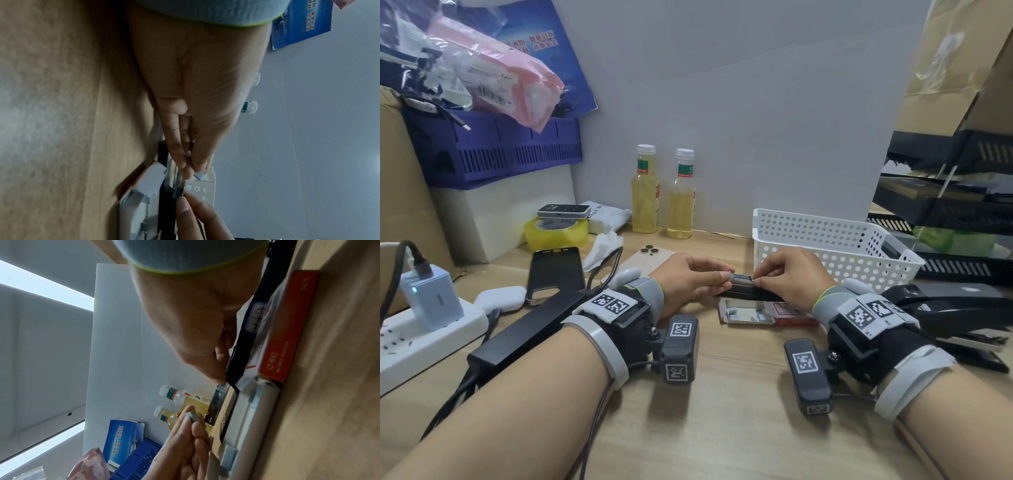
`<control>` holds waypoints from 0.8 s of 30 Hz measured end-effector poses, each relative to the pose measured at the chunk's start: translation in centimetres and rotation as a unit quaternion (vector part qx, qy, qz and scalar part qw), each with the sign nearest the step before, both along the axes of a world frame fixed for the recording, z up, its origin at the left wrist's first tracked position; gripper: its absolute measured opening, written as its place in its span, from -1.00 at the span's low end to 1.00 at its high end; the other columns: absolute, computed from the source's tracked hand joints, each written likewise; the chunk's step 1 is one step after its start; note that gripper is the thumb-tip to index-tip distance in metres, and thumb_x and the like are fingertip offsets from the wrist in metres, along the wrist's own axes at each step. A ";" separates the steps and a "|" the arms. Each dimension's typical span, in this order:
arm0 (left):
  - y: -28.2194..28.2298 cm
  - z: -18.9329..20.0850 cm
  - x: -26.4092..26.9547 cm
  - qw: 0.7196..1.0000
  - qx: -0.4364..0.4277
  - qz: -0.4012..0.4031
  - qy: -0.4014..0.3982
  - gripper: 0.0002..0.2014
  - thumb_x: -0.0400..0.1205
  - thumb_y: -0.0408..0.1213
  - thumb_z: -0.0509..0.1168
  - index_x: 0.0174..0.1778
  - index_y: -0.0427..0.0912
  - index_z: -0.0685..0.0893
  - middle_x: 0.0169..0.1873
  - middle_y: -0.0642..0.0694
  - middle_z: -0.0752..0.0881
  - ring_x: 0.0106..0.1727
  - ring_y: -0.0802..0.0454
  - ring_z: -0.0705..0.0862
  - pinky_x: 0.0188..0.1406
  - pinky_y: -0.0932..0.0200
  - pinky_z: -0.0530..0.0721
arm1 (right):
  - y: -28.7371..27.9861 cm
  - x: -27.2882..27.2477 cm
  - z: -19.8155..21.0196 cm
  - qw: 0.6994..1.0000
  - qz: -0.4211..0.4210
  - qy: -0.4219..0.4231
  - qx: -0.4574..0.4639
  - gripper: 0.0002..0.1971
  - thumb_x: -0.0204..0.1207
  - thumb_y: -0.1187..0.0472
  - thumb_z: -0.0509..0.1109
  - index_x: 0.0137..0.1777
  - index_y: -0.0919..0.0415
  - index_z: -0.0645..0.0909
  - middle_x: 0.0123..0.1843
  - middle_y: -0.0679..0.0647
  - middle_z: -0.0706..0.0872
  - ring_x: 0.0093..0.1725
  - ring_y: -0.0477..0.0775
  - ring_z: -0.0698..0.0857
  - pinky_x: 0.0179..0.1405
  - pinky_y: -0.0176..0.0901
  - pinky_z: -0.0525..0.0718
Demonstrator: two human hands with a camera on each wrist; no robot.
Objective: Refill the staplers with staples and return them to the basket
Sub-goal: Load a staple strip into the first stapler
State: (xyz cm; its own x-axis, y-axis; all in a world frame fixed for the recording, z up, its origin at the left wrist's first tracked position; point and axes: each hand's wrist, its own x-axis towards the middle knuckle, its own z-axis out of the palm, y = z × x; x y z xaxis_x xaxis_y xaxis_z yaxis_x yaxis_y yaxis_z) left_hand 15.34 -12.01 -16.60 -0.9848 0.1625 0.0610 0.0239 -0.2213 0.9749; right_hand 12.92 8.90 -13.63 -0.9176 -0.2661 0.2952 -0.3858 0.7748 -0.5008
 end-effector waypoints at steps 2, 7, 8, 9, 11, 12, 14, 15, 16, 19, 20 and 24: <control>0.0 0.0 0.0 1.000 0.000 -0.001 0.000 -0.84 0.56 -0.58 0.41 0.04 -0.43 0.76 -0.11 -0.31 0.79 -0.21 0.02 0.83 -0.16 0.35 0.77 | 0.0 0.1 0.0 1.000 -0.004 -0.001 -0.001 -0.96 0.41 0.17 0.59 -0.19 0.01 0.86 -0.29 -0.17 0.77 -0.17 -0.13 0.73 -0.21 -0.32 0.55; 0.0 0.0 0.0 1.000 0.007 -0.003 -0.003 -0.85 0.56 -0.59 0.40 0.02 -0.43 0.77 -0.12 -0.30 0.80 -0.20 0.00 0.83 -0.16 0.34 0.78 | 0.1 0.2 0.0 1.000 -0.015 -0.009 -0.022 -0.97 0.42 0.18 0.59 -0.19 0.01 0.85 -0.28 -0.12 0.76 -0.27 -0.33 0.65 -0.41 -0.63 0.42; -0.1 0.0 0.0 1.000 0.007 -0.004 -0.002 -0.85 0.56 -0.59 0.41 0.02 -0.43 0.77 -0.12 -0.30 0.80 -0.19 0.00 0.83 -0.15 0.33 0.78 | 0.2 0.2 0.1 0.999 -0.016 -0.012 -0.026 -0.96 0.42 0.18 0.59 -0.19 0.01 0.85 -0.29 -0.12 0.76 -0.28 -0.36 0.63 -0.44 -0.64 0.45; -0.1 0.0 0.0 1.000 0.007 -0.005 -0.002 -0.85 0.56 -0.59 0.41 0.03 -0.43 0.77 -0.12 -0.29 0.80 -0.19 0.00 0.83 -0.14 0.33 0.78 | 0.2 0.3 0.1 0.999 -0.017 -0.014 -0.027 -0.96 0.42 0.19 0.59 -0.19 0.02 0.85 -0.30 -0.12 0.76 -0.28 -0.36 0.63 -0.44 -0.64 0.47; -0.1 0.0 0.0 1.000 0.003 -0.007 -0.002 -0.84 0.56 -0.59 0.41 0.03 -0.43 0.77 -0.13 -0.28 0.81 -0.18 0.00 0.83 -0.14 0.33 0.78 | 0.2 0.3 0.1 0.999 -0.014 -0.016 -0.024 -0.96 0.41 0.19 0.59 -0.19 0.02 0.85 -0.29 -0.11 0.78 -0.28 -0.35 0.65 -0.46 -0.63 0.45; -0.1 0.0 0.0 1.000 0.002 -0.007 -0.002 -0.84 0.55 -0.58 0.42 0.03 -0.42 0.78 -0.13 -0.27 0.82 -0.18 0.00 0.83 -0.14 0.33 0.78 | 0.2 0.3 0.1 0.999 -0.013 -0.017 -0.023 -0.96 0.41 0.19 0.60 -0.19 0.02 0.85 -0.28 -0.11 0.79 -0.27 -0.34 0.66 -0.46 -0.62 0.42; -0.2 0.0 0.0 1.000 0.001 -0.005 -0.004 -0.85 0.55 -0.58 0.42 0.02 -0.41 0.79 -0.13 -0.27 0.82 -0.17 -0.01 0.83 -0.12 0.32 0.78 | 0.1 0.4 0.1 1.000 -0.014 -0.017 -0.018 -0.95 0.41 0.19 0.59 -0.17 0.02 0.85 -0.30 -0.13 0.77 -0.25 -0.28 0.68 -0.39 -0.54 0.44; -0.2 0.0 0.0 1.000 0.001 -0.004 -0.004 -0.85 0.55 -0.58 0.43 0.01 -0.40 0.79 -0.13 -0.28 0.82 -0.16 -0.01 0.83 -0.12 0.32 0.78 | 0.1 0.4 0.2 1.000 -0.014 -0.017 -0.013 -0.95 0.41 0.19 0.59 -0.17 0.02 0.85 -0.30 -0.14 0.76 -0.25 -0.24 0.68 -0.37 -0.51 0.45; -0.1 0.0 0.0 1.000 0.001 -0.004 -0.004 -0.85 0.54 -0.58 0.43 0.01 -0.40 0.79 -0.11 -0.28 0.82 -0.16 -0.02 0.83 -0.11 0.31 0.78 | 0.0 0.4 0.2 1.000 -0.014 -0.018 -0.009 -0.95 0.42 0.20 0.59 -0.16 0.03 0.85 -0.31 -0.13 0.75 -0.25 -0.23 0.68 -0.38 -0.50 0.45; -0.1 0.0 0.1 1.000 -0.003 -0.002 0.000 -0.83 0.55 -0.58 0.43 0.04 -0.43 0.77 -0.10 -0.31 0.80 -0.17 -0.01 0.82 -0.08 0.30 0.79 | 0.0 0.4 0.2 1.000 -0.008 -0.024 -0.003 -0.97 0.41 0.20 0.60 -0.18 0.05 0.83 -0.32 -0.06 0.76 -0.31 -0.20 0.67 -0.41 -0.47 0.46; 0.0 0.0 0.1 1.000 -0.004 0.000 0.001 -0.83 0.55 -0.58 0.42 0.05 -0.44 0.77 -0.11 -0.31 0.80 -0.18 -0.01 0.82 -0.08 0.31 0.79 | 0.0 0.4 0.1 1.000 -0.004 -0.026 -0.003 -0.98 0.41 0.20 0.60 -0.19 0.06 0.82 -0.32 -0.04 0.77 -0.31 -0.15 0.68 -0.38 -0.43 0.49; 0.0 0.1 0.2 1.000 0.004 0.004 -0.004 -0.85 0.55 -0.58 0.43 0.02 -0.42 0.78 -0.12 -0.30 0.80 -0.18 -0.01 0.82 -0.14 0.33 0.77 | 0.0 0.4 0.2 1.000 0.010 -0.027 0.001 -0.96 0.42 0.19 0.60 -0.19 0.12 0.80 -0.32 -0.03 0.76 -0.32 -0.06 0.65 -0.32 -0.27 0.56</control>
